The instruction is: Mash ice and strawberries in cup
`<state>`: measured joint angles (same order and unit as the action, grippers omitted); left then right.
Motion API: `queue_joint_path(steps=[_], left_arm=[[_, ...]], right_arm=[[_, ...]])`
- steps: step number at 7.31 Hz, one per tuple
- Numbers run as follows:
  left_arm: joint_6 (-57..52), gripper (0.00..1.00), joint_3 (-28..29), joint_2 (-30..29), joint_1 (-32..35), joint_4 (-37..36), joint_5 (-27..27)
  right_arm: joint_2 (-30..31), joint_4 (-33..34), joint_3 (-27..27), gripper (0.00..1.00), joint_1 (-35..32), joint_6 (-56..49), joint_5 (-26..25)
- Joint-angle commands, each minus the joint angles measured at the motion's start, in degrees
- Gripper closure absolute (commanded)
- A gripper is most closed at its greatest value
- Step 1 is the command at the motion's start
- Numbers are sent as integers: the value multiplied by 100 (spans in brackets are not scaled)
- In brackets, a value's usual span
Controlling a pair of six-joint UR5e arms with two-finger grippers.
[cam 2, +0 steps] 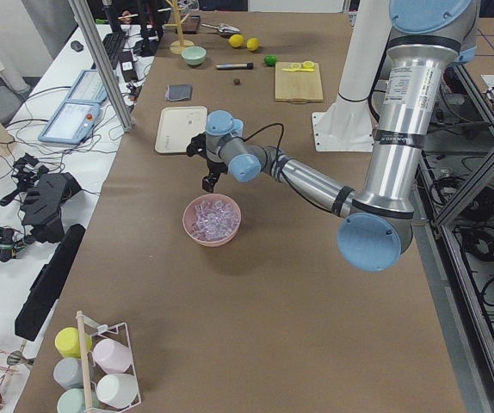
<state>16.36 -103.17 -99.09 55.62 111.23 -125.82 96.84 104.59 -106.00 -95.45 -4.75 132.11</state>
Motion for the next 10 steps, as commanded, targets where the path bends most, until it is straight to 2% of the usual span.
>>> queue_joint_path(steps=[1,3,8,10], left_arm=[[-1506,7,16,-39,280,-581,-4],[-2625,8,43,-198,571,-1094,-13],[-3138,12,806,-496,484,-1051,-22],[-3183,12,878,-506,380,-1060,-31]], right_arm=[[133,-9,-9,0,-9,0,-1],[133,0,-9,0,-35,9,16],[98,-9,18,0,-35,-9,7],[81,-9,18,0,-44,-9,-19]])
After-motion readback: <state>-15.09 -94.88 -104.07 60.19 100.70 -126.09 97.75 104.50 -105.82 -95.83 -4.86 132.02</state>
